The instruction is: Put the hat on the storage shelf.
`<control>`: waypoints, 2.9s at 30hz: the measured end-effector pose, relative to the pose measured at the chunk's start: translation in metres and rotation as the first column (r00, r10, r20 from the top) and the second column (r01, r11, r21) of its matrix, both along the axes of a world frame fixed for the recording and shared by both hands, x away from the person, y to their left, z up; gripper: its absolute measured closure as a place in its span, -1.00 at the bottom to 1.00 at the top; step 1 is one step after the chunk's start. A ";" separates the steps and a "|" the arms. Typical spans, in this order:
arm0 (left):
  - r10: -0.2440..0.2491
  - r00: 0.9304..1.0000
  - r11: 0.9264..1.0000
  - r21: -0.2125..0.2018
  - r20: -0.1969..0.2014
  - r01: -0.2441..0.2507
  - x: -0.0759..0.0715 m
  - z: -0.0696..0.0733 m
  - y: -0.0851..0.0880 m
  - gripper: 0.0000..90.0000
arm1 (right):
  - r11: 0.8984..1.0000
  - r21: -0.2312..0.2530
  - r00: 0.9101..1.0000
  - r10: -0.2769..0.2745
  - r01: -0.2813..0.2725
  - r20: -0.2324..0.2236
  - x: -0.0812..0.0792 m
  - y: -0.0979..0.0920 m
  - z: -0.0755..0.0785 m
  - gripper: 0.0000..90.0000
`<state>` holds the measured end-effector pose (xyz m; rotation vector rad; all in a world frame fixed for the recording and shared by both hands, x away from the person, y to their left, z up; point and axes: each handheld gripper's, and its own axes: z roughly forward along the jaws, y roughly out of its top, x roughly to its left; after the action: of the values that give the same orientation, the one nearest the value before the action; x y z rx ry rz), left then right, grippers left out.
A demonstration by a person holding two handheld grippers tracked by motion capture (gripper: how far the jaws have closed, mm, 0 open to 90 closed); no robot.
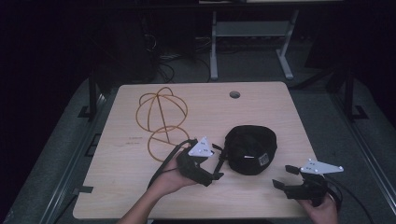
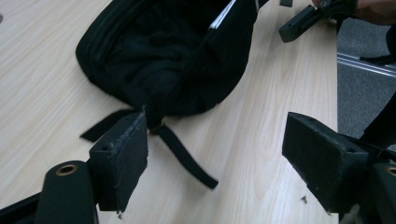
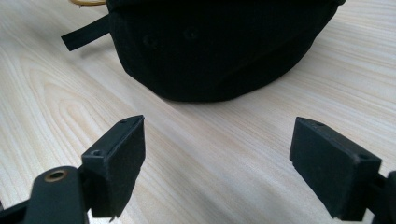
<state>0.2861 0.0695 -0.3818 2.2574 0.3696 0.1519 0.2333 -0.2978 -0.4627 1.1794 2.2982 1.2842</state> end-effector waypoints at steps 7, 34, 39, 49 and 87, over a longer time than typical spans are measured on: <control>-0.039 0.999 0.999 0.022 -0.013 0.039 0.011 0.003 -0.020 -0.48 | 1.000 -0.005 1.000 0.005 -0.005 0.000 0.000 0.000 0.000 -0.60; -0.115 0.993 0.989 0.087 -0.027 0.117 0.033 -0.003 -0.074 -0.35 | 1.000 0.003 1.000 0.016 -0.016 -0.004 0.000 0.000 0.000 -0.60; -0.122 0.992 0.986 0.105 -0.042 0.126 0.038 -0.006 -0.079 -0.27 | 1.000 0.004 1.000 0.019 -0.019 -0.004 0.000 0.000 0.000 -0.60; -0.163 0.985 0.971 0.166 -0.063 0.172 0.038 -0.017 -0.088 -0.04 | 1.000 0.006 1.000 0.023 -0.023 -0.006 0.000 0.000 0.000 -0.60; -0.224 0.970 0.973 0.042 -0.093 0.229 0.040 -0.006 -0.078 0.80 | 0.999 0.035 0.999 0.034 -0.034 0.004 0.000 0.007 0.003 -0.69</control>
<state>0.3263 -0.0087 -0.3879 2.3444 0.1525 -0.0572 0.2336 -0.2912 -0.4593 1.1528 2.3122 1.3423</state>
